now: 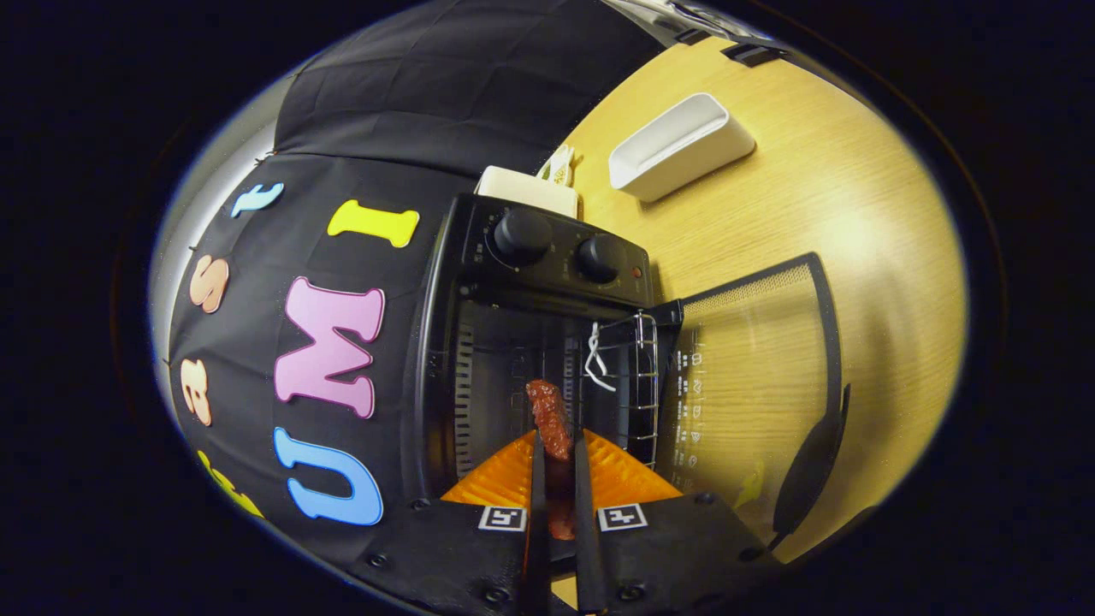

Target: Open the toaster oven, put the food inside, and close the toaster oven door.

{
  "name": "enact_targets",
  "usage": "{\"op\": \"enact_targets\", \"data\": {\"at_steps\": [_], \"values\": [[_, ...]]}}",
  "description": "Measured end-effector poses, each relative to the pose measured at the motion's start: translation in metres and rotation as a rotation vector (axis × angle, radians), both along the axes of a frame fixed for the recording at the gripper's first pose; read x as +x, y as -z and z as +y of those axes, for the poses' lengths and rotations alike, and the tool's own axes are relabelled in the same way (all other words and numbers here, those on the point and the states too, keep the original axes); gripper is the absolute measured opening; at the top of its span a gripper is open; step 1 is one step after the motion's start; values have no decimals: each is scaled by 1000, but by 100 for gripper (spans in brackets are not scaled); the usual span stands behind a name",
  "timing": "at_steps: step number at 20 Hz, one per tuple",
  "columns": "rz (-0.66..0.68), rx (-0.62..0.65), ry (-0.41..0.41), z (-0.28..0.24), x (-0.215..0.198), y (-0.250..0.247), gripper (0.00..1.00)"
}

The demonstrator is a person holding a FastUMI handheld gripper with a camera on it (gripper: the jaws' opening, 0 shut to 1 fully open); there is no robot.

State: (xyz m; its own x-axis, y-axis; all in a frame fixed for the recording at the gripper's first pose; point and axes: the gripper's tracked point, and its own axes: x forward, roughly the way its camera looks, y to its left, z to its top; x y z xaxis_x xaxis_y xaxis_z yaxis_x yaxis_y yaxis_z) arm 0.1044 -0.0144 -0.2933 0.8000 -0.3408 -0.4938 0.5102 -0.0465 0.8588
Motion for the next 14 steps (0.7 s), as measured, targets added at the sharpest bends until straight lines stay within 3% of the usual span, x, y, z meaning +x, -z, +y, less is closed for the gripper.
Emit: {"op": "enact_targets", "data": {"at_steps": [6, 8, 11, 14], "values": [[22, 64, 12, 10, 18, 11, 16], [28, 71, 22, 8, 19, 12, 21], [46, 89, 16, 10, 17, 12, 44], [62, 97, 26, 12, 8, 11, 76]]}}
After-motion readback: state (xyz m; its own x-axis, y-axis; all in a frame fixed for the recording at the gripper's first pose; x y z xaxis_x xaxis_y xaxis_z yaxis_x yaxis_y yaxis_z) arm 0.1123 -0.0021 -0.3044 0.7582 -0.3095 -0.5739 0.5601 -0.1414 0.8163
